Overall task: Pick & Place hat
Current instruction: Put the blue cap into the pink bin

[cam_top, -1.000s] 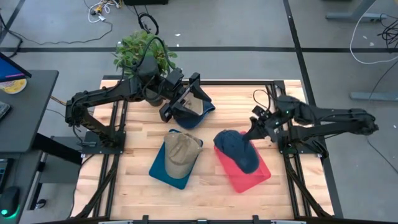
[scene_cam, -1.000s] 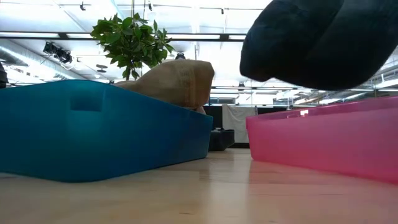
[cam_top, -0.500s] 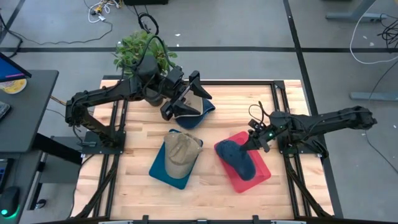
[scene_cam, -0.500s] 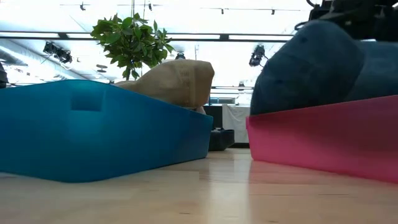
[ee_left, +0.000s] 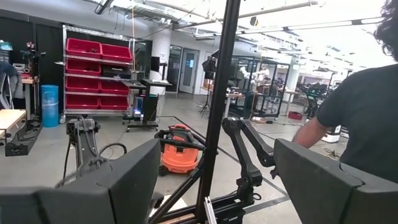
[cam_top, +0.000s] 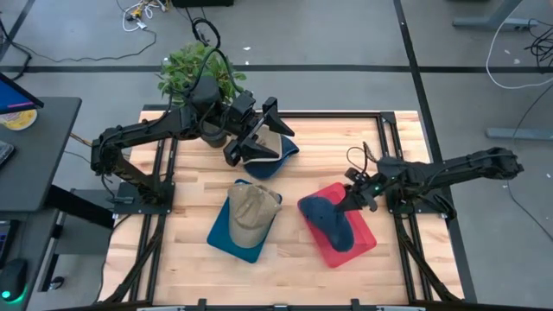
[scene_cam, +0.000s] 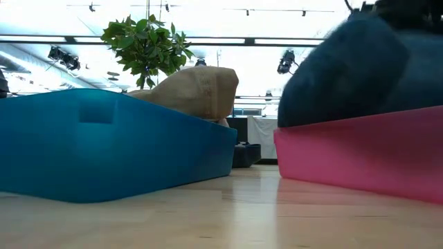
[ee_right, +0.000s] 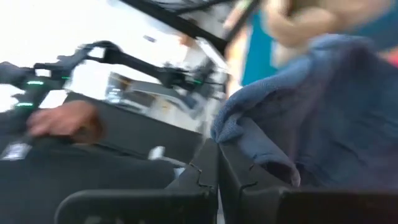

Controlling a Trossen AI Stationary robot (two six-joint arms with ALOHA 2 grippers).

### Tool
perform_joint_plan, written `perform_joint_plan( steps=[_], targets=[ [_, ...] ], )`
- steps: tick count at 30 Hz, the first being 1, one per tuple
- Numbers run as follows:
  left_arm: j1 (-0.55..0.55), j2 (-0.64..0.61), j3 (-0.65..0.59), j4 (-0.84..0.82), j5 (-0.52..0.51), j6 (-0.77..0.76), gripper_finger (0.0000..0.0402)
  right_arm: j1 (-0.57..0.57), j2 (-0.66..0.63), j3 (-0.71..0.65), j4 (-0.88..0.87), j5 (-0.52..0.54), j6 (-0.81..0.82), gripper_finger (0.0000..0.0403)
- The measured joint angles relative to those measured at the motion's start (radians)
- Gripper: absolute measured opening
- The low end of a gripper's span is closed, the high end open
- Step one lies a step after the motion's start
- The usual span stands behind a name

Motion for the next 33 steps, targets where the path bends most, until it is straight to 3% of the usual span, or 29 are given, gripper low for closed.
perform_joint_plan(
  steps=[5,14,26,33],
  targets=[
    [0.000,0.000,0.000,0.000,0.000,0.007,0.0319,0.002,0.000,0.000,0.050,-0.004,0.026,0.0000],
    [0.003,0.000,0.000,0.000,0.000,0.008,0.0319,0.002,0.000,0.000,-0.146,-0.002,-0.029,0.0000],
    [0.003,0.000,0.000,-0.023,0.000,0.008,0.0319,0.002,0.000,0.000,-0.279,0.156,-0.094,0.0000],
    [0.003,0.000,0.000,-0.040,0.000,0.008,0.0319,0.002,0.000,0.000,-0.283,0.165,-0.098,0.0000]
  ],
)
